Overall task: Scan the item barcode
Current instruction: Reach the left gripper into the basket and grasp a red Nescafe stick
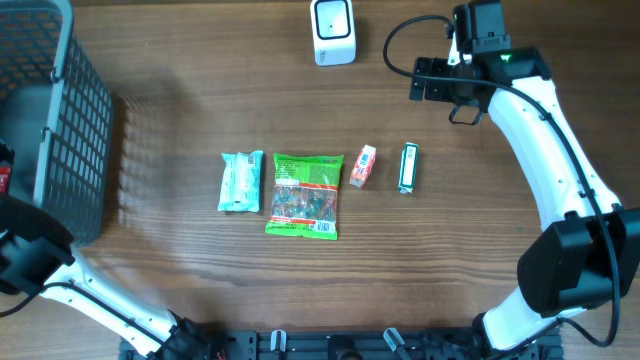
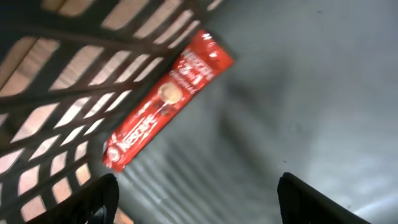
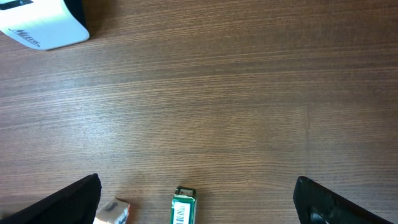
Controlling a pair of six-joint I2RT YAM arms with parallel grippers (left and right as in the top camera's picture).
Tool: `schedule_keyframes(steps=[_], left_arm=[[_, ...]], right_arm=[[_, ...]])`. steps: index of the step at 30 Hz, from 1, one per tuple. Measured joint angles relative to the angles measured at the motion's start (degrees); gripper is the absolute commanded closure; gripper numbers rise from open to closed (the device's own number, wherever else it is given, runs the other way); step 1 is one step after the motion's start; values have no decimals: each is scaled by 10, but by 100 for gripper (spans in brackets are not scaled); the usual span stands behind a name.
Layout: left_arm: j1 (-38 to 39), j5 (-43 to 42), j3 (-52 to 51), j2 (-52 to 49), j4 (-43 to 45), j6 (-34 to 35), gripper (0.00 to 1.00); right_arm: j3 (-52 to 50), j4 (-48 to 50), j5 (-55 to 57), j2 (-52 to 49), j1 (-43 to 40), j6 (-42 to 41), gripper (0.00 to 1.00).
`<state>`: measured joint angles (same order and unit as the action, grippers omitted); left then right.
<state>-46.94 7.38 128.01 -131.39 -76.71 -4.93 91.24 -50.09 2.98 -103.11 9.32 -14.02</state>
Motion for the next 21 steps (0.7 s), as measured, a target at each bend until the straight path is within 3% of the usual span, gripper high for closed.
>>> schedule_keyframes(steps=[11, 21], left_arm=[[-4, -15, -3, -27, 3, -86, 26], [-12, 4, -123, -27, 116, -155, 27]], right_arm=[[0, 0, 0, 0, 0, 0, 0], [0, 0, 0, 0, 0, 0, 0]])
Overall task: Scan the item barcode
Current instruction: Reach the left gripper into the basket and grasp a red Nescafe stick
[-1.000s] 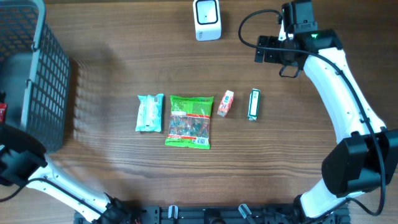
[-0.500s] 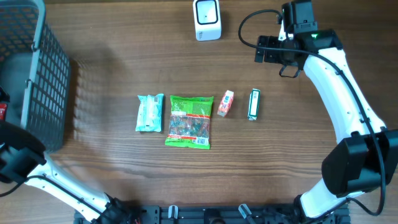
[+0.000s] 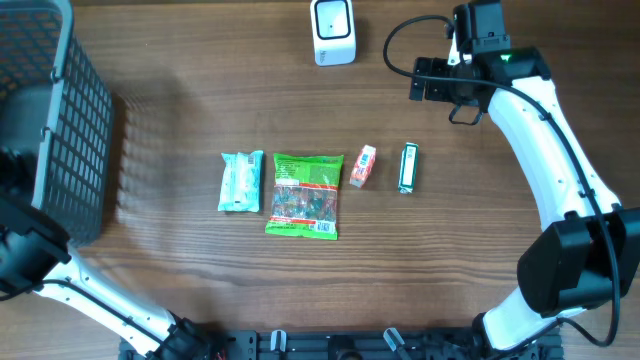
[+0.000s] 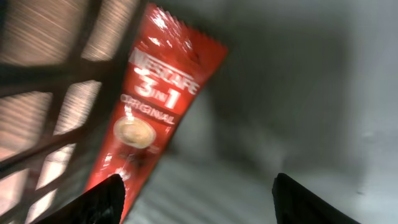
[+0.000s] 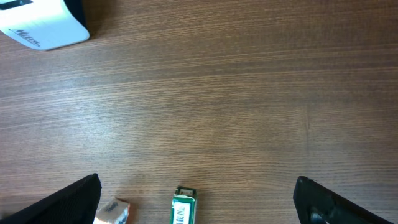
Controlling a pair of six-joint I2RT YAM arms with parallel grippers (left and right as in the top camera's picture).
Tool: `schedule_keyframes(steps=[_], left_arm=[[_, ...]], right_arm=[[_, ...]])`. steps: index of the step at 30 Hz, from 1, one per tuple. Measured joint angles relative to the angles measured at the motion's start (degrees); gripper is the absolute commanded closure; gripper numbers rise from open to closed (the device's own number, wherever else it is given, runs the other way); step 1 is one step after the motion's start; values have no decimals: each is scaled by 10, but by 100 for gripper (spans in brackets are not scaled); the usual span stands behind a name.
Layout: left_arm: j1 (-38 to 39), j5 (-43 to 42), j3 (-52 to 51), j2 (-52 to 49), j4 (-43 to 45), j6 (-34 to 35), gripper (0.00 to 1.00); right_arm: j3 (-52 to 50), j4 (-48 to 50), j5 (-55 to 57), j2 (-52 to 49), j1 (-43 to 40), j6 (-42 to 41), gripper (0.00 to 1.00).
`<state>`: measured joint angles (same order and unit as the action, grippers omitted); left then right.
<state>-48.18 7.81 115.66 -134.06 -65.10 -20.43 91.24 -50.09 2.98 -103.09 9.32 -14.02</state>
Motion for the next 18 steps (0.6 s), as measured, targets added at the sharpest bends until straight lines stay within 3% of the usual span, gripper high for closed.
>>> schedule_keyframes(steps=[7, 12, 18], left_arm=[[-16, -6, -75, 28, 91, -29, 27], [-40, -53, -90, 35, 101, -56, 27], [-48, -85, -105, 41, 100, -64, 39]], right_arm=[[0, 0, 0, 0, 0, 0, 1], [0, 0, 0, 0, 0, 0, 0], [0, 0, 0, 0, 0, 0, 0]])
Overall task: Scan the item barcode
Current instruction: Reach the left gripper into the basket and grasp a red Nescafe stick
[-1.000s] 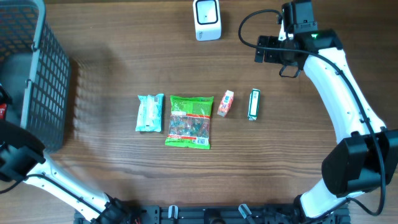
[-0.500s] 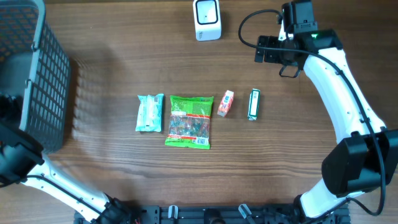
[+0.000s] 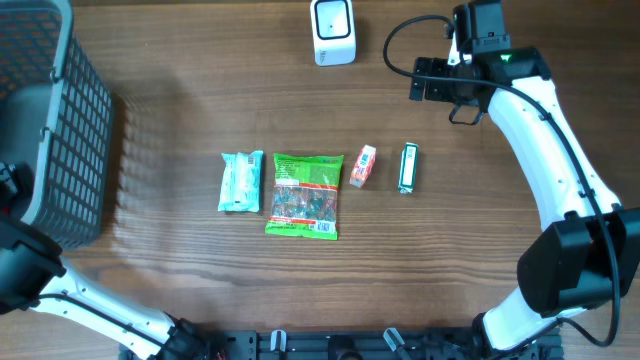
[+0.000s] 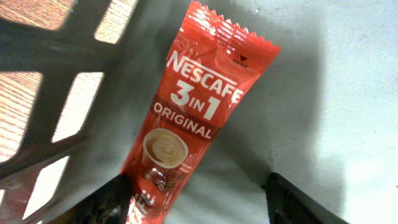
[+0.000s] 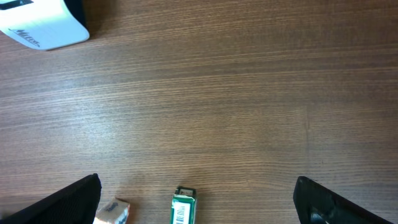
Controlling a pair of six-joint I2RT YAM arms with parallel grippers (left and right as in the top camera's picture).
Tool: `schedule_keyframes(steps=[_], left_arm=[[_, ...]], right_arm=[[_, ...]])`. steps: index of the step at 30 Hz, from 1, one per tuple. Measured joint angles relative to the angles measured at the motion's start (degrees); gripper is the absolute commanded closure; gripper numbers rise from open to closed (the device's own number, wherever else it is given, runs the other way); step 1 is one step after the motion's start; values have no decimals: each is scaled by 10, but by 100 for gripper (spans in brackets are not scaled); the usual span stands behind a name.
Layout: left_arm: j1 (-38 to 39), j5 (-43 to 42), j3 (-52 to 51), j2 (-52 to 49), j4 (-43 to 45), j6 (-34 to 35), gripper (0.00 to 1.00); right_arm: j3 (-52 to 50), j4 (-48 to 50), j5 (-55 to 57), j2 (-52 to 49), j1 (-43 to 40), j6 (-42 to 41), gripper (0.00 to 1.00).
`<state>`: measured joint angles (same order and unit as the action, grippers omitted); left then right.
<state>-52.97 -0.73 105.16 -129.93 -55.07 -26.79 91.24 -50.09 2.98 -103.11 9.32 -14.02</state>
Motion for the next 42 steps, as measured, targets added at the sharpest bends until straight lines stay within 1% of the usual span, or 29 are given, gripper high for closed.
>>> schedule_keyframes(steps=[3, 5, 7, 8, 13, 14, 16, 19, 22, 23, 26, 31, 34, 35, 39, 42], left_arm=[[-3, -22, -11, 6, 0, -1, 42], [-8, -64, -15, 10, -11, -2, 42], [-8, -108, -15, 11, -24, -1, 36], [-7, -135, -15, 11, -29, -1, 34], [7, -187, -17, 11, -34, 15, 33], [16, -194, -18, 11, -34, 18, 38], [32, -202, -18, 10, -34, 22, 40], [53, -204, -20, 10, -34, 24, 40], [69, -202, -14, 9, -35, 45, 38], [74, -201, -9, 7, -37, 53, 36], [86, -196, 2, 5, -38, 71, 33], [97, -184, 3, 5, -27, 83, 32], [98, -144, 5, 5, -27, 87, 36], [98, -130, 6, 5, -27, 87, 36], [102, -103, 6, 6, -25, 88, 35], [112, -89, 6, 10, -14, 90, 30]], right_arm=[[0, 0, 0, 0, 0, 0, 0], [0, 0, 0, 0, 0, 0, 0], [0, 0, 0, 0, 0, 0, 0], [0, 0, 0, 0, 0, 0, 0], [0, 0, 0, 0, 0, 0, 0], [0, 0, 0, 0, 0, 0, 1], [0, 0, 0, 0, 0, 0, 0], [0, 0, 0, 0, 0, 0, 0], [0, 0, 0, 0, 0, 0, 0], [0, 0, 0, 0, 0, 0, 0], [0, 0, 0, 0, 0, 0, 0], [0, 0, 0, 0, 0, 0, 0], [0, 0, 0, 0, 0, 0, 0], [0, 0, 0, 0, 0, 0, 0], [0, 0, 0, 0, 0, 0, 0], [0, 0, 0, 0, 0, 0, 0]])
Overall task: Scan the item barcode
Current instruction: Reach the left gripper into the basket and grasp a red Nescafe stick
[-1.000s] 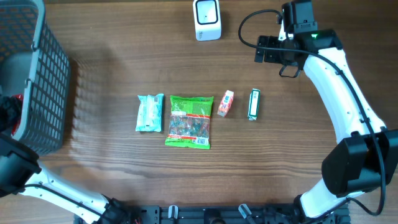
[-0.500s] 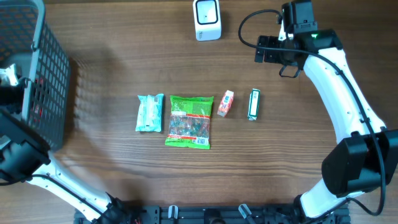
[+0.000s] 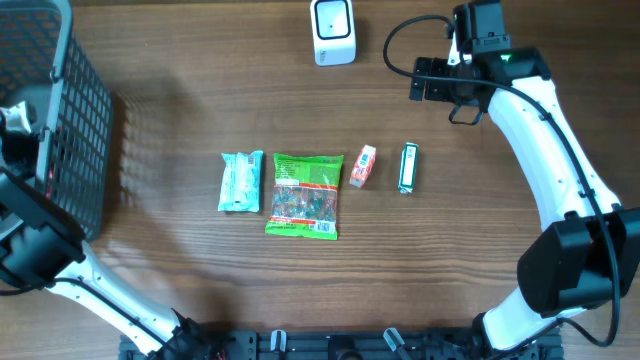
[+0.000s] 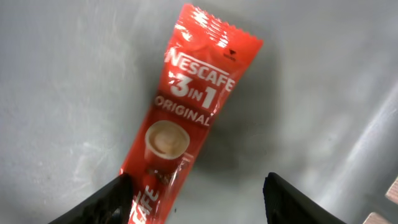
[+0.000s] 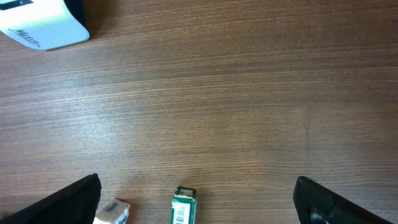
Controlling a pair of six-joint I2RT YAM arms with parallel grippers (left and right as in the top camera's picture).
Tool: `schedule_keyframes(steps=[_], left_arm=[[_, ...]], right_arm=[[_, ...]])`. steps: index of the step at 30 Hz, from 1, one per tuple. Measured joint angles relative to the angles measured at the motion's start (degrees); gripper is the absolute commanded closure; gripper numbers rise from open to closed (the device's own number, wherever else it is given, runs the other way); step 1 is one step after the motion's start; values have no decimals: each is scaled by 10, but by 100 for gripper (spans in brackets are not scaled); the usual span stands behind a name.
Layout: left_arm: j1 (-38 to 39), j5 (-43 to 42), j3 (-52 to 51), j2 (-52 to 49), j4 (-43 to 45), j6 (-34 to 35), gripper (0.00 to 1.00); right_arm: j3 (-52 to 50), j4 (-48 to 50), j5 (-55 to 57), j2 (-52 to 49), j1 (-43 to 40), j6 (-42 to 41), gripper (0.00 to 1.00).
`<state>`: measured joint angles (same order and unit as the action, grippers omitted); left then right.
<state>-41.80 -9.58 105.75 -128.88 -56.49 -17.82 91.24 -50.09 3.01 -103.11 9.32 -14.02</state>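
A red Nescafe 3-in-1 sachet (image 4: 186,112) lies flat on the grey floor of the basket (image 3: 60,110). My left gripper (image 4: 198,190) hangs open just above it. The sachet's lower end reaches in beside the left finger (image 4: 115,199), and nothing is gripped. The white scanner (image 3: 332,30) stands at the table's far edge. My right gripper (image 5: 198,190) is open over bare wood near the scanner, with the green pack (image 5: 183,208) showing between its fingers far below.
In a row mid-table lie a teal packet (image 3: 240,181), a green candy bag (image 3: 305,195), a small orange box (image 3: 362,166) and the green pack (image 3: 407,167). The dark mesh basket fills the far left corner, and its walls surround my left arm.
My left wrist has shifted further into the basket. The mesh wall has left its view and the sachet now shows over plain grey floor. The sachet and the right arm have not moved.
At first the left wrist saw the sachet small and blurred beside the basket's mesh wall. It then showed larger, and later sharp between the open fingers. Now the gripper hangs open over it. The right arm and the table items stayed still throughout.
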Motion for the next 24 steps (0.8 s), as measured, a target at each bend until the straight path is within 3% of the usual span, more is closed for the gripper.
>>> schedule_keyframes(steps=[4, 13, 20, 21, 24], left_arm=[[14, 6, 0, 23, 14, 2, 25], [4, 16, 0, 40, 33, 2, 26], [-11, 21, -55, 41, 137, 3, 20], [-12, 22, -63, 41, 146, 2, 22], [-12, 23, -87, 38, 150, 0, 41]], right_arm=[[0, 0, 0, 0, 0, 0, 0], [0, 0, 0, 0, 0, 0, 0], [0, 0, 0, 0, 0, 0, 0], [0, 0, 0, 0, 0, 0, 0], [0, 0, 0, 0, 0, 0, 0]])
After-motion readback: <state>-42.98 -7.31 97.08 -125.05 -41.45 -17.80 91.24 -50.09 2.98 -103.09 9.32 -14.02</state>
